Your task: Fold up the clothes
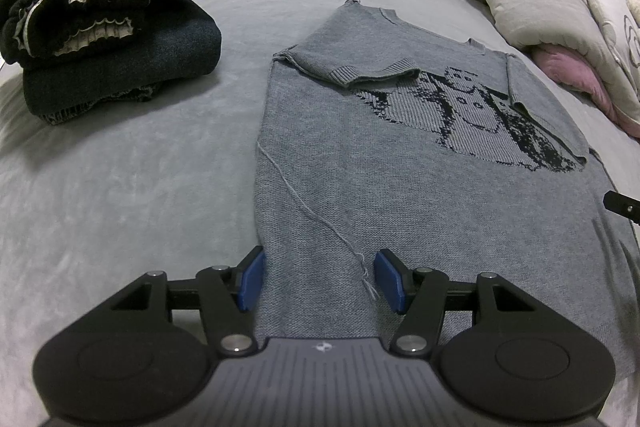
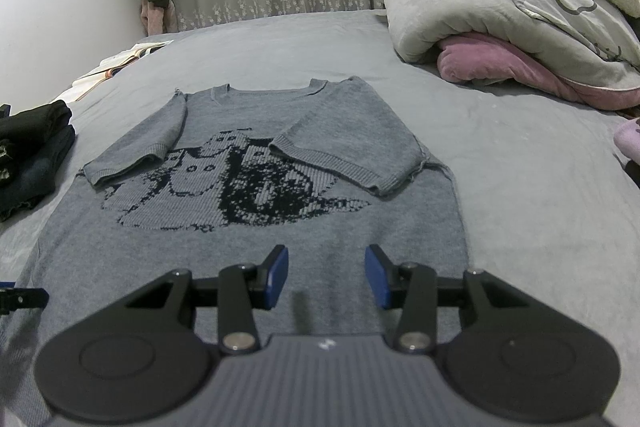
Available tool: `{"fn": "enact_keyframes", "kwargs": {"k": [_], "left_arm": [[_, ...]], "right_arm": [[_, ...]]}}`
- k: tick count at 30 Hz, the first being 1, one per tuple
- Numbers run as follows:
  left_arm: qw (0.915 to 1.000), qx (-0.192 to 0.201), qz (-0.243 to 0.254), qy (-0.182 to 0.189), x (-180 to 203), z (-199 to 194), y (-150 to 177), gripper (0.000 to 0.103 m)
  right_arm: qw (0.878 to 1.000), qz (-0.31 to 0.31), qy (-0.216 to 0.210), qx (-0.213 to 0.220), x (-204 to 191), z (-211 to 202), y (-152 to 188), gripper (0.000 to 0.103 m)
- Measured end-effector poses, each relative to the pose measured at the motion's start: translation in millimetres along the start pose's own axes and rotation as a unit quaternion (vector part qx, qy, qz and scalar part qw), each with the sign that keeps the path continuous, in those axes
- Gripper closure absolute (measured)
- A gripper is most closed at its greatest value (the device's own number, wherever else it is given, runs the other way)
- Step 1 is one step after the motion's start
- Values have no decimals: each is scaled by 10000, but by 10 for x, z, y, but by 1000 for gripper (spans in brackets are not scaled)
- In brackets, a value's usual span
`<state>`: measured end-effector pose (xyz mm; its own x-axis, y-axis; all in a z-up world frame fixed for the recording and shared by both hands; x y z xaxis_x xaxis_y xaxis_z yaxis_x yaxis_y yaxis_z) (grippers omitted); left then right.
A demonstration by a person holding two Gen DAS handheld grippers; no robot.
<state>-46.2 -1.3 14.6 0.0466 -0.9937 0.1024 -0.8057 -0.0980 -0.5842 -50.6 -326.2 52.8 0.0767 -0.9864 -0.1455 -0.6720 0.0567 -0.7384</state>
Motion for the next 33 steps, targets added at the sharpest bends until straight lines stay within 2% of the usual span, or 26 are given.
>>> {"fn": "enact_keyframes", "kwargs": {"k": [33], "left_arm": [[10000, -2, 11, -2, -11, 8, -5, 46]], "right_arm": [[10000, -25, -11, 0, -38, 4, 5, 63]]}}
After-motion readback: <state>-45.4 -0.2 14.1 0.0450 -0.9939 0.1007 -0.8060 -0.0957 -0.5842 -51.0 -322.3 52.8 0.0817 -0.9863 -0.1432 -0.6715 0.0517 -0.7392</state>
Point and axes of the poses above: each gripper's, at about its wrist camera, not at the fingertips, and z roughly the way its jaws point, x to its right, y to its underside, the point moved 2 cm from there along z, roughly the way its jaws point, and after that the axes turned 5 degrees about -y, right-handed, at the moved point
